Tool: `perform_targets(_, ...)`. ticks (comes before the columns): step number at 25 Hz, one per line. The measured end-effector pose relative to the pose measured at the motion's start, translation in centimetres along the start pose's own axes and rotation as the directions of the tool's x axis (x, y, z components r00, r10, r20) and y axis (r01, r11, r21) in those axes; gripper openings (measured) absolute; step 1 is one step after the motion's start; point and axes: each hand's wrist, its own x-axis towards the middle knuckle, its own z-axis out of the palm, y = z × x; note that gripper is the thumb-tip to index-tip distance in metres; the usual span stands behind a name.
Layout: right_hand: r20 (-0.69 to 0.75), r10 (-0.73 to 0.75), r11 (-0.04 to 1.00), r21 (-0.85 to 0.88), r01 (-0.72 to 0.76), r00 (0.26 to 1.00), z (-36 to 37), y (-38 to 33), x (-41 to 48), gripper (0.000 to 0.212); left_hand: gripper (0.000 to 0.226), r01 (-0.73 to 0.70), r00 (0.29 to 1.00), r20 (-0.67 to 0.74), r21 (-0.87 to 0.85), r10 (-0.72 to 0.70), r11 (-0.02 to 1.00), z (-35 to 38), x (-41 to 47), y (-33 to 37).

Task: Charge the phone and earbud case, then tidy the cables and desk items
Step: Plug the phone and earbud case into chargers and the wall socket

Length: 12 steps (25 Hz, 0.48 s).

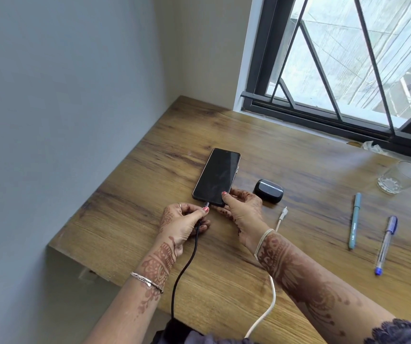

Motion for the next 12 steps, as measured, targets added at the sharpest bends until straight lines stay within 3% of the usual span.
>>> perform_targets(2,0.014,-0.011,1.000,-0.015,0.011,1.000,0.0,0.0,-0.3,0.008,0.014,-0.027,1.000,-0.011,0.100,0.028,0.995,-0.2,0.2,0.1)
perform_targets(4,0.035,-0.018,0.997,-0.079,0.020,0.999,-0.2,0.0,-0.1,0.008,0.018,-0.108,0.992,-0.027,0.354,0.126,0.929,-0.4,0.4,0.1)
perform_targets(7,0.060,-0.028,0.974,-0.224,0.041,0.998,-0.5,-0.4,0.5,0.018,0.022,-0.230,0.936,0.007,0.770,0.353,0.595,-0.6,0.3,0.3)
perform_targets(9,0.047,-0.060,0.936,-0.344,0.073,0.997,-0.8,-0.6,0.8,0.024,0.022,-0.261,0.901,0.043,0.848,0.431,0.461,-0.3,0.0,0.5)
perform_targets(12,0.030,-0.108,0.893,-0.436,0.110,0.994,-1.0,-0.8,0.8,0.023,0.021,-0.286,0.883,0.076,0.869,0.464,0.403,0.0,0.0,0.5)
